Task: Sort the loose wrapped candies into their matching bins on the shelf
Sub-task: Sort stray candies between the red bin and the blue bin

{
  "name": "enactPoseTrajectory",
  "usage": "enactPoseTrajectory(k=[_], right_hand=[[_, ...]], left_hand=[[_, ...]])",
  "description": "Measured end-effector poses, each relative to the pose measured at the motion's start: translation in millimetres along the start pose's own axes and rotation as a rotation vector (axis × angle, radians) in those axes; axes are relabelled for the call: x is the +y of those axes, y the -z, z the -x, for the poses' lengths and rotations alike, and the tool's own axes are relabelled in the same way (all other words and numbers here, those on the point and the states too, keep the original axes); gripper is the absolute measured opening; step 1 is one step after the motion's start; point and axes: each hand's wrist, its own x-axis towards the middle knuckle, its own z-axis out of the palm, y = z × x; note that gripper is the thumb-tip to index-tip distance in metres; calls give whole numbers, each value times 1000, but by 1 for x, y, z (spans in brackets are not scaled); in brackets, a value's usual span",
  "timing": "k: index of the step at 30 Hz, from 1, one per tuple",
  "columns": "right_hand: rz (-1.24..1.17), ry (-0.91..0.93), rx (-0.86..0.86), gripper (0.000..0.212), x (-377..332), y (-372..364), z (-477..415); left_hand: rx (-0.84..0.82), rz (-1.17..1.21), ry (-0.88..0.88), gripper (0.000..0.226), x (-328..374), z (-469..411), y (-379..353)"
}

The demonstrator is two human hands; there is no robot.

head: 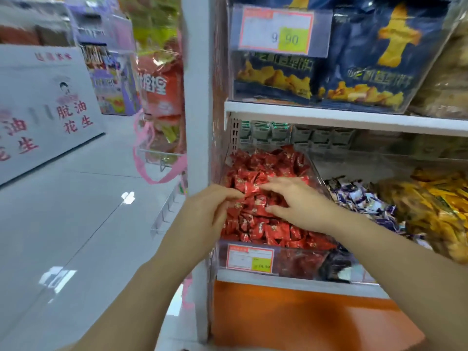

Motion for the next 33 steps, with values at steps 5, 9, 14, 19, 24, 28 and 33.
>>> enactPoseTrajectory(k=[5, 9, 14, 19, 24, 28, 33], right_hand=[[168, 171, -218, 49, -20, -16, -3], [169, 260, -291, 42, -11, -7, 4], [301, 236, -255, 39, 13, 15, 0], [387, 170, -160, 39, 19, 30, -8], [271, 240, -41, 34, -5, 11, -30], [494, 124, -30, 45, 4, 2, -36], [510, -9, -13, 27, 21, 14, -29]], left_hand=[[-36, 50, 41, 30, -2, 3, 14], [-64, 62, 103, 26, -9, 9, 24], [-73, 72, 182, 27, -16, 16, 28], [-51, 92, 199, 25, -12, 12, 28], [-56, 102, 212, 20, -15, 11, 27], [-78, 115, 203, 20, -15, 15, 29], [-99, 118, 216, 20, -18, 14, 30]])
